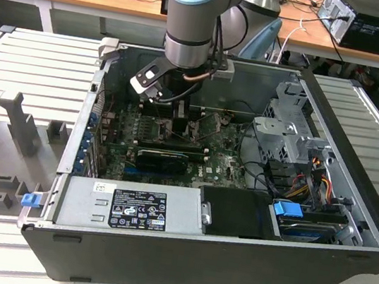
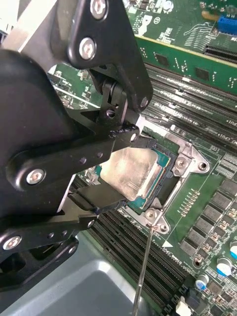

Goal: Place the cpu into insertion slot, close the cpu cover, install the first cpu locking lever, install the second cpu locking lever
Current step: 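Place the cpu into insertion slot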

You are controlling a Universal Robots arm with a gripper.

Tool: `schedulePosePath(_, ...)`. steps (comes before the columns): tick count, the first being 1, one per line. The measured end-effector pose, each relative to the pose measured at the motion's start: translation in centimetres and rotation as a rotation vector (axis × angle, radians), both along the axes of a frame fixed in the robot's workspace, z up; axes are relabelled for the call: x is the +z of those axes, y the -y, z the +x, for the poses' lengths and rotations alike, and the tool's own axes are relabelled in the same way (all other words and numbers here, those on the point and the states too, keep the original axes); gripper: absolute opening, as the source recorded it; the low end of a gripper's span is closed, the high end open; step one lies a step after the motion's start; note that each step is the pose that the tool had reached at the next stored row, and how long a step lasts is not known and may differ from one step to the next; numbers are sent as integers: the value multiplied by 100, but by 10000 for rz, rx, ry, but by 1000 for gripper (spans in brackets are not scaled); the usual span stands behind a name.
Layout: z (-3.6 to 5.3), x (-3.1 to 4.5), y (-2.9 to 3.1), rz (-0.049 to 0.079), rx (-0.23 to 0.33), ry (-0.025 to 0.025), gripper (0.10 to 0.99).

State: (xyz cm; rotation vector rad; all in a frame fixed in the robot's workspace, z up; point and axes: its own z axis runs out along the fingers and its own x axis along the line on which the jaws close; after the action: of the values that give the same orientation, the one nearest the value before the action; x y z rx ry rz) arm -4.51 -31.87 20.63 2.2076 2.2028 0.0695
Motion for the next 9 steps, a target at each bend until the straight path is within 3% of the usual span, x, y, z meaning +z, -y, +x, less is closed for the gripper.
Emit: schedulePosePath(9,18,-39,0,1,-165,-13,529)
